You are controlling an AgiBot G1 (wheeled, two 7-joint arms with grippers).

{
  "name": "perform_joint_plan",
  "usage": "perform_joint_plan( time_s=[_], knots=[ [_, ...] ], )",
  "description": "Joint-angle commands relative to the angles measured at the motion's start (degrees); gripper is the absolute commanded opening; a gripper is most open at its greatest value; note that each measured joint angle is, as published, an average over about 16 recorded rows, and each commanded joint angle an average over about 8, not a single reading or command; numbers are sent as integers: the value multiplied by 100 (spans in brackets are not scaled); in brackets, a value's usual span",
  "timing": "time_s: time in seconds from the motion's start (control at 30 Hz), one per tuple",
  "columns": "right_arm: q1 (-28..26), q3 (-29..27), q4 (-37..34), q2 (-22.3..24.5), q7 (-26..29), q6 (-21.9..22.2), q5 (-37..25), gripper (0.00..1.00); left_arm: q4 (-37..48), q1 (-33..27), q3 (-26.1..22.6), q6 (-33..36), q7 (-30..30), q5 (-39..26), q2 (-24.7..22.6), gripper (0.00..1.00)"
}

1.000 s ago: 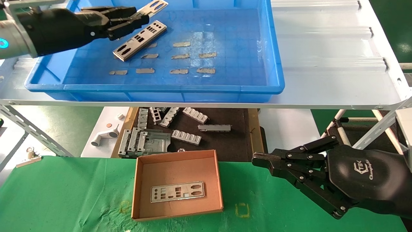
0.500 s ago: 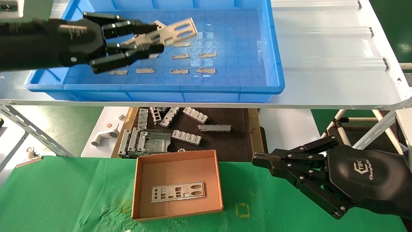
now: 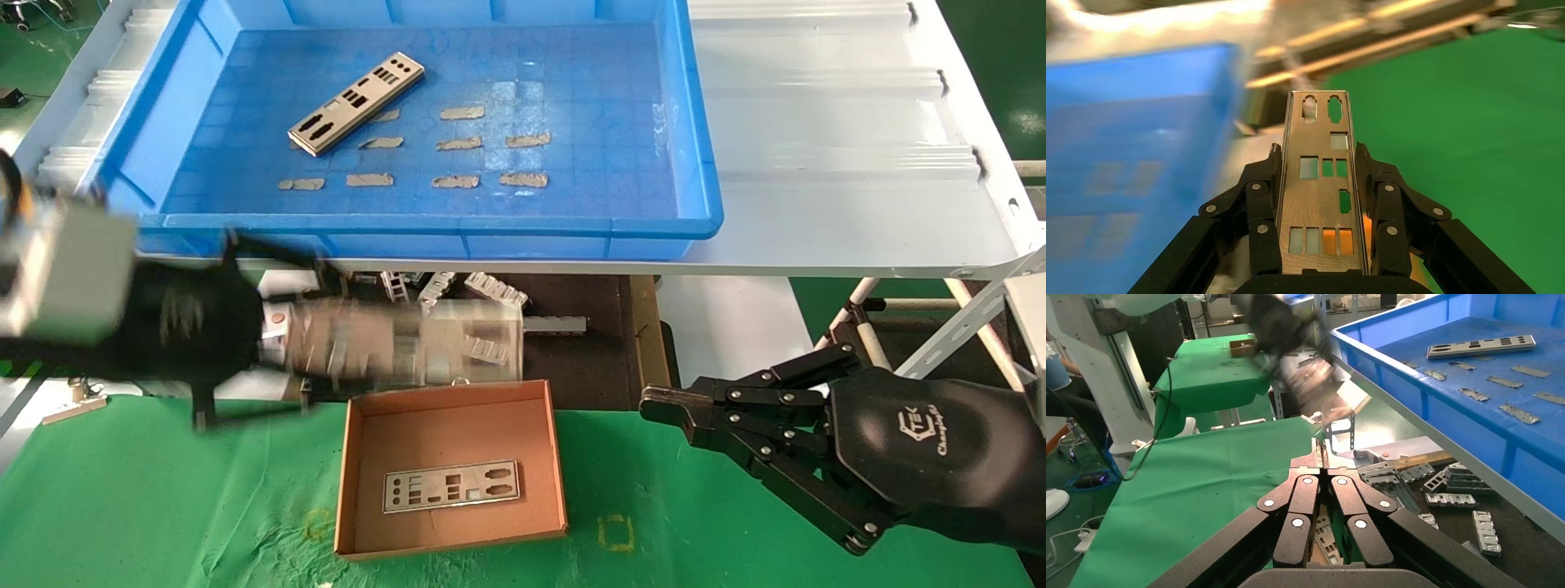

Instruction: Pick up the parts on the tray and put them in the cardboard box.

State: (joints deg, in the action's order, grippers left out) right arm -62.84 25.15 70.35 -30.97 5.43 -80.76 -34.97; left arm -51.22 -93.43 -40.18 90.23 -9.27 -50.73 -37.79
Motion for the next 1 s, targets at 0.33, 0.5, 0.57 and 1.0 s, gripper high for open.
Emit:
perform_joint_plan(
  time_s=[0.33,0.5,0.57,1.0],
  knots=[
    [0,0,0,0,0,0,0,0,-936,1221,-520,-967,-230,-289,218,0],
    [0,0,0,0,0,0,0,0,-1024,1849,-716,-1977,-377,-739,-62,0],
    [0,0,0,0,0,0,0,0,-997,2022,-760,-2307,-385,-843,-183,0],
    [0,0,0,0,0,0,0,0,-407,2292,-819,-3240,-459,-1054,-818,93]
  ],
)
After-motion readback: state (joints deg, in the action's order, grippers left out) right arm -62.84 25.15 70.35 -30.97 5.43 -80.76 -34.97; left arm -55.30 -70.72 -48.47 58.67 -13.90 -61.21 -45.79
